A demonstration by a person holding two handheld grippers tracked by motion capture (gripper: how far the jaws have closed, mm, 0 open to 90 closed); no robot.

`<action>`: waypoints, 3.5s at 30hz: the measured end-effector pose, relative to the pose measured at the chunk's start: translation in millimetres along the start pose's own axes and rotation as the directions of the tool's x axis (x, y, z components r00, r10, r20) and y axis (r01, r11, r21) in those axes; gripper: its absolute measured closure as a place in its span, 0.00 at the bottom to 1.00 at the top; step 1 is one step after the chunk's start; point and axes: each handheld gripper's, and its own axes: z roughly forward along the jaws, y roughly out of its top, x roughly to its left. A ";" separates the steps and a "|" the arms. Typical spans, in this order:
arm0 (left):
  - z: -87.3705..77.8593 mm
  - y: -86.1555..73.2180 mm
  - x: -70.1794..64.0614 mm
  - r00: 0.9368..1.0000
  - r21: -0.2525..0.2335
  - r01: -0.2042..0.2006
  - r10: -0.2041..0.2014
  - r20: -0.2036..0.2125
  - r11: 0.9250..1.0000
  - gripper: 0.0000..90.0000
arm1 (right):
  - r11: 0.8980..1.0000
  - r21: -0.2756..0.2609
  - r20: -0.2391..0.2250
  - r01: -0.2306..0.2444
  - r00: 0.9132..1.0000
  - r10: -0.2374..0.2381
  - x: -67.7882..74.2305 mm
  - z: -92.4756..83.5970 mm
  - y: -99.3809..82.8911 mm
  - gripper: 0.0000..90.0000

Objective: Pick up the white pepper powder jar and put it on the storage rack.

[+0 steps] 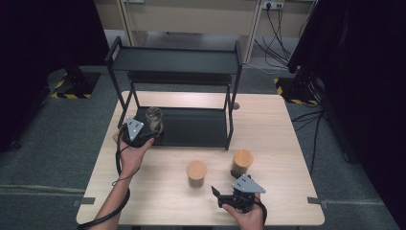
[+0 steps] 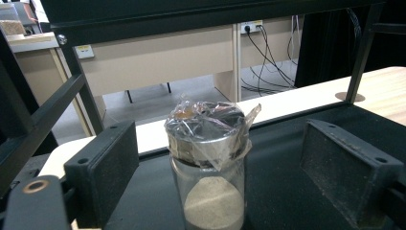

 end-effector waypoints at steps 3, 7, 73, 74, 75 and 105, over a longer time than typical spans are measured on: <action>-3.5 -0.7 -0.8 1.000 -0.002 0.006 -0.006 0.005 1.000 0.14 | 1.000 -0.001 0.001 -0.001 1.000 0.001 0.0 -0.1 0.0 0.08; -8.1 -1.5 -0.8 1.000 -0.007 0.009 -0.009 0.011 1.000 0.14 | 1.000 -0.001 0.001 -0.001 1.000 0.001 0.0 -0.1 0.0 0.08; -92.2 -47.4 -29.4 0.989 0.028 0.045 -0.049 0.137 0.999 0.13 | 1.000 -0.004 0.001 -0.003 1.000 0.003 -0.2 -0.4 -0.2 0.08; -93.6 -48.4 -29.8 0.989 0.028 0.050 -0.053 0.139 0.998 0.13 | 1.000 -0.004 0.001 -0.003 1.000 0.003 -0.2 -0.4 -0.2 0.08; -94.9 -49.4 -30.0 0.988 0.030 0.053 -0.057 0.142 0.998 0.13 | 1.000 -0.004 0.001 -0.003 1.000 0.003 -0.2 -0.4 -0.2 0.08; -123.1 -67.4 -36.8 0.981 0.057 0.077 -0.086 0.172 0.995 0.12 | 1.000 -0.003 0.000 -0.001 1.000 0.001 0.1 -0.4 -0.2 0.08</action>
